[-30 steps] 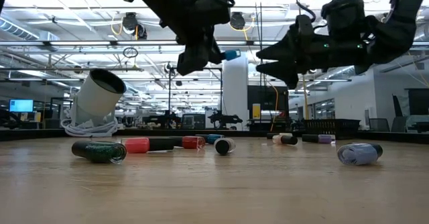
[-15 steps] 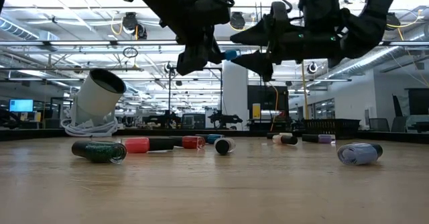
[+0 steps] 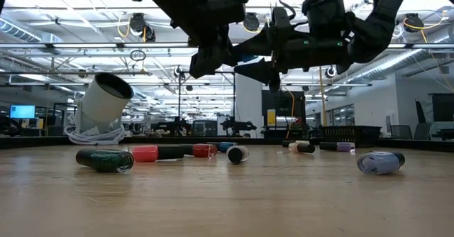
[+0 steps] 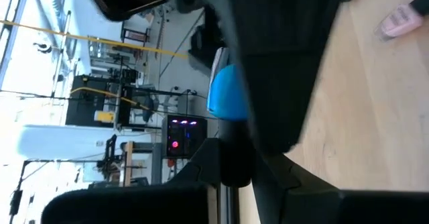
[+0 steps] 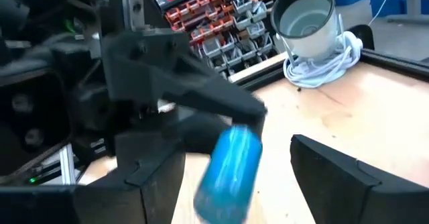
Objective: Pick & Place Nail Polish
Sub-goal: Put the blue nail polish into the black bin
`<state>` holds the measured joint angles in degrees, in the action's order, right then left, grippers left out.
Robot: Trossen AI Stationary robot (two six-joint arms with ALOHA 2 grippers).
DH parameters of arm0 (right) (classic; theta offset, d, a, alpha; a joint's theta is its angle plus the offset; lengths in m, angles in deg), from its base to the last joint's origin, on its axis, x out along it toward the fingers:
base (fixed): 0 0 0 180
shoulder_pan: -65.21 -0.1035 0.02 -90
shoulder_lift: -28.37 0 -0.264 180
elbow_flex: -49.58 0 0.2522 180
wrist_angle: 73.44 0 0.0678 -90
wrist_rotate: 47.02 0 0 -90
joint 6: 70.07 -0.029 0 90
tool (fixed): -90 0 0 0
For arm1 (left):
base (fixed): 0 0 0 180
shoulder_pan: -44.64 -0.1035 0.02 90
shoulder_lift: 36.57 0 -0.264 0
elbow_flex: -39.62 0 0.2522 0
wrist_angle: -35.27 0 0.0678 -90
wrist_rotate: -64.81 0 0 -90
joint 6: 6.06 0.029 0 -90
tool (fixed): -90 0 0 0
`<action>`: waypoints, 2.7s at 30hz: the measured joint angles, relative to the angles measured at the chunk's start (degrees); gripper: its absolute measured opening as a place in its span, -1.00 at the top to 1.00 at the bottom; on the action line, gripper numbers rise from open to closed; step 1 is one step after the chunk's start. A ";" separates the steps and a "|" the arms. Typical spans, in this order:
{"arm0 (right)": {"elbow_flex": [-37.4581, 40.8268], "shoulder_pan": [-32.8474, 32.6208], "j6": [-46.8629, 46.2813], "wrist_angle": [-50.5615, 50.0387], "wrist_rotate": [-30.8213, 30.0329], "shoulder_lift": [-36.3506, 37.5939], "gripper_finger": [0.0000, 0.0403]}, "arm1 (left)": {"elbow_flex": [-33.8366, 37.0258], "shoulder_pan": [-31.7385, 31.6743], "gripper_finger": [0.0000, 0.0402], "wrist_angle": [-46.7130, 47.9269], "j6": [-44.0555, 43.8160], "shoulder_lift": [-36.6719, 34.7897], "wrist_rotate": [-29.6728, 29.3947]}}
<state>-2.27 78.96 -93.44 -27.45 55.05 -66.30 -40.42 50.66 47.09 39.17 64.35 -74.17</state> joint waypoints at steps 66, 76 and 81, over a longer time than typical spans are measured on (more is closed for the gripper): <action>0.09 10.82 15.02 -23.73 -0.71 7.51 0.68 | -0.04 -6.43 -0.20 5.42 -44.21 -2.73 35.86; 2.91 14.38 21.35 -43.38 -11.29 22.55 0.68 | 2.46 -11.69 -0.20 -1.15 -44.75 -2.73 43.46; 9.59 16.82 21.25 -45.14 -18.10 32.23 0.68 | 5.24 -13.77 -0.20 -5.32 -45.97 -2.73 44.79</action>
<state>7.32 95.79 -72.19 -72.59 36.95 -34.07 -35.17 36.90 41.77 -6.79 61.62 -29.37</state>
